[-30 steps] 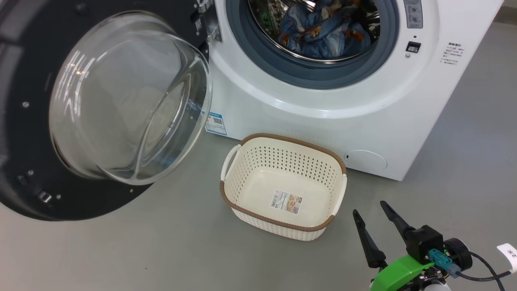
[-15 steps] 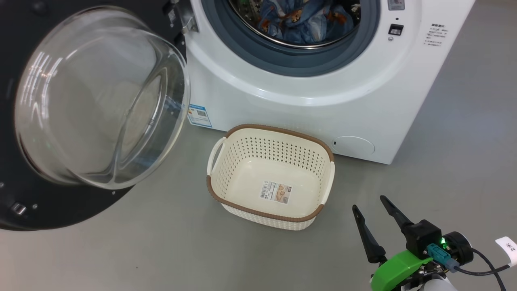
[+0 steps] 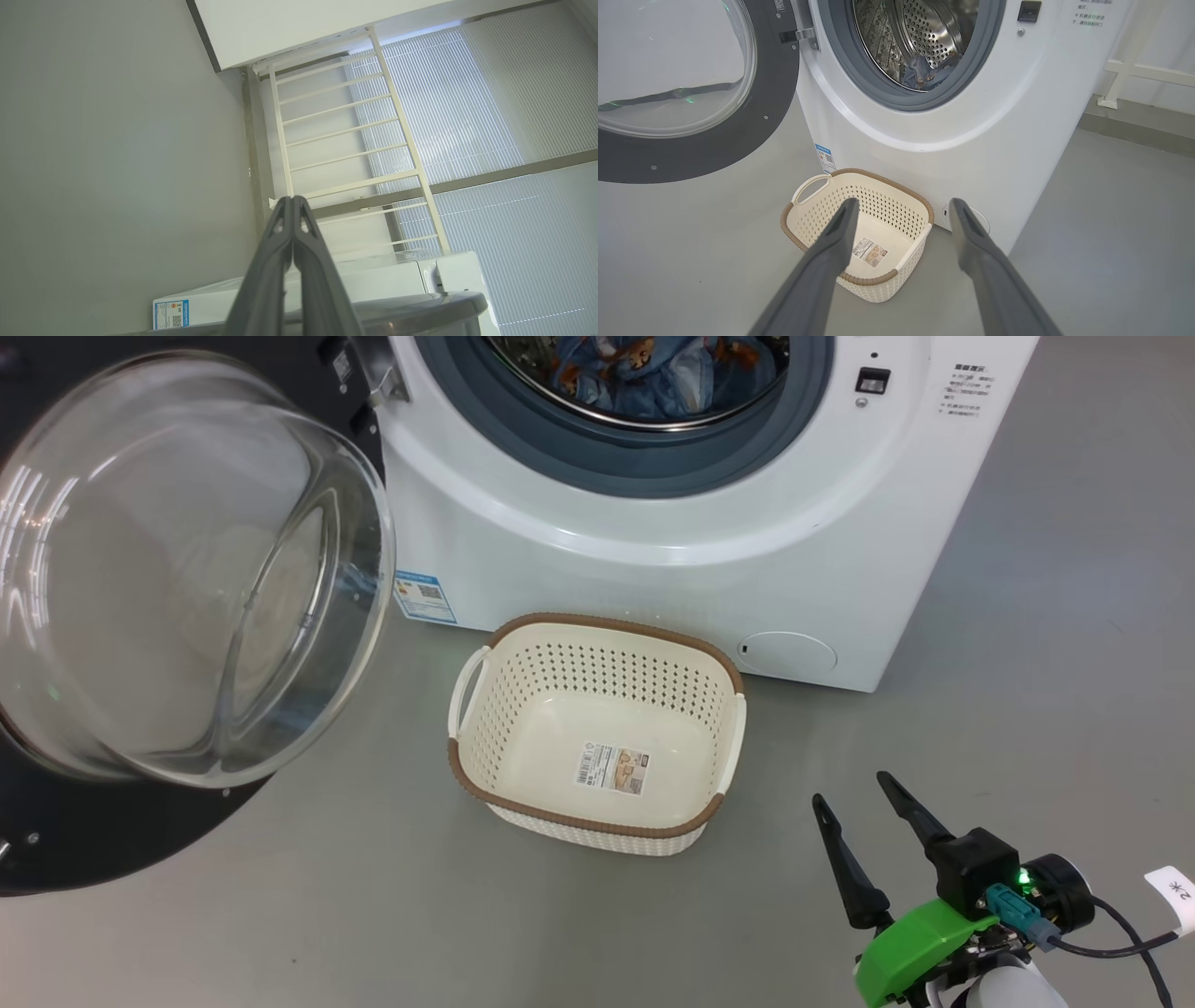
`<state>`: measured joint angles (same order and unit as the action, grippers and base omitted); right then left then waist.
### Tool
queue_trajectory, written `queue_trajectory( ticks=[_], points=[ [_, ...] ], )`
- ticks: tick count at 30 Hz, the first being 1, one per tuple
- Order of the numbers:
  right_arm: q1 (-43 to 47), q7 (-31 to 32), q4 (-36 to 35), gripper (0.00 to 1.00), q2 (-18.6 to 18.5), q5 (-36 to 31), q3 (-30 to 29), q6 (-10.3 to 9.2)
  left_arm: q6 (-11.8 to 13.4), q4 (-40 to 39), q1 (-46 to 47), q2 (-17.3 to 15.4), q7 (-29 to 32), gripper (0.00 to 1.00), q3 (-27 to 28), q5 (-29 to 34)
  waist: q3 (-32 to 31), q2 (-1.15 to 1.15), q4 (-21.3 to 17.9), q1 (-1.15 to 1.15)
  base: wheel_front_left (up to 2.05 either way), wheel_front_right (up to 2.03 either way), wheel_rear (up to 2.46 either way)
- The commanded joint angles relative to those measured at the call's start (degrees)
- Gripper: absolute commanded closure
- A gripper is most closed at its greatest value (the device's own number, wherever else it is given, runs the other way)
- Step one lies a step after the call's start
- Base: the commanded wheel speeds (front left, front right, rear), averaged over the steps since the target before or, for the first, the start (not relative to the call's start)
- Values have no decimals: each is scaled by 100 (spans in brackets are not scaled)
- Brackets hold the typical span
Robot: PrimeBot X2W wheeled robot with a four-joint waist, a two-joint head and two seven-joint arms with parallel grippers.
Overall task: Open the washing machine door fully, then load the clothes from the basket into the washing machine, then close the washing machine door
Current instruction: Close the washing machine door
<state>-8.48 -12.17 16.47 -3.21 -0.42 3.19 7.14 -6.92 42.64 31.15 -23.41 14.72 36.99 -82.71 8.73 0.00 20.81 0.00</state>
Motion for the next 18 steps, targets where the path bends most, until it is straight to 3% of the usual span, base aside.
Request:
queue_trajectory(
  ticks=[1,9,18],
  points=[
    [-143,-9,-147,0,34,-14,168,35,-57,-121,142,-354,129,100,111,-102,6,0,-24,0,0,0,0],
    [-138,18,-172,0,34,23,155,35,-57,-85,99,-290,895,100,-25,-380,22,0,-72,0,0,0,0],
    [-116,7,-161,0,34,90,135,35,-41,-257,-69,-169,1355,100,-141,-486,15,0,-52,0,0,0,0]
  ],
)
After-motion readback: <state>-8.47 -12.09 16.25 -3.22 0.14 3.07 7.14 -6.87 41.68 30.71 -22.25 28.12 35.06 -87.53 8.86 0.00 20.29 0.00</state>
